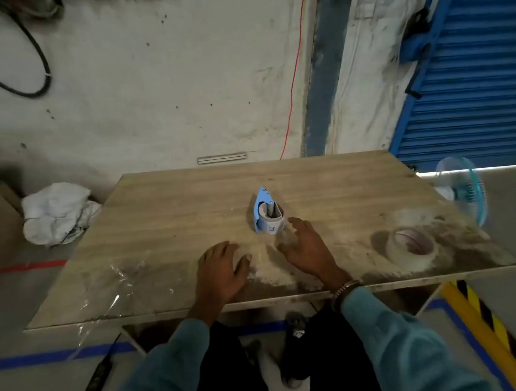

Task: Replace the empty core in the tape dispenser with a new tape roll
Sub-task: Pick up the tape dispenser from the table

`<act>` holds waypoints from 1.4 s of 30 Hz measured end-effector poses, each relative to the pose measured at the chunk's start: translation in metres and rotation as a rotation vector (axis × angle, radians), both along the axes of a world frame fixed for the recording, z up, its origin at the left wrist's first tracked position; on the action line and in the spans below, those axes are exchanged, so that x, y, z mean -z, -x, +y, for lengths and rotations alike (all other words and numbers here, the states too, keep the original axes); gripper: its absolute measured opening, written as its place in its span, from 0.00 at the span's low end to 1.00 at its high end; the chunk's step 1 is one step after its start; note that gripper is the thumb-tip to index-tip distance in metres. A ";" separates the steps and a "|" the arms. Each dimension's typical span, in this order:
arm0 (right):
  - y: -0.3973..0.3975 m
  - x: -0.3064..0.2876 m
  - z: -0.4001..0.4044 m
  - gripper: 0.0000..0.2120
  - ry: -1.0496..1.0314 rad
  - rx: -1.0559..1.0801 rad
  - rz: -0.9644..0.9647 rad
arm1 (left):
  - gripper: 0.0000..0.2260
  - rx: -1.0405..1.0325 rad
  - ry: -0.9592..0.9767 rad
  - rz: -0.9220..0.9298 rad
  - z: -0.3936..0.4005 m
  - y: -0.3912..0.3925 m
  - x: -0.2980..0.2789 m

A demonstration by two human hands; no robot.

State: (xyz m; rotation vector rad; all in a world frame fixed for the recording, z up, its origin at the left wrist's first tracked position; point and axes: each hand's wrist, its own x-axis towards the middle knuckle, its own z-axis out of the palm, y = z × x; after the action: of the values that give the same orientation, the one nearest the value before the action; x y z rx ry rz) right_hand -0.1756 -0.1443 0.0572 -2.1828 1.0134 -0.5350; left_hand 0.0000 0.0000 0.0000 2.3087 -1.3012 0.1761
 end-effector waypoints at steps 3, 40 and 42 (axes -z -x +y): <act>-0.022 -0.001 -0.013 0.43 -0.133 0.142 0.017 | 0.17 -0.019 0.097 -0.040 -0.010 -0.010 0.003; 0.031 0.030 0.059 0.28 0.570 -0.563 0.119 | 0.12 0.099 0.370 0.811 0.000 0.000 -0.010; 0.035 0.030 0.057 0.23 0.479 -0.504 -0.031 | 0.17 0.166 0.339 0.821 0.006 -0.006 -0.008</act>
State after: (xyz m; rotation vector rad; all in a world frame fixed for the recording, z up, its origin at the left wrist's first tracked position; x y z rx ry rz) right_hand -0.2104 -0.0875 0.0272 -2.7119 0.2983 -0.6086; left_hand 0.0057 0.0056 0.0079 1.6753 -0.9226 -0.5170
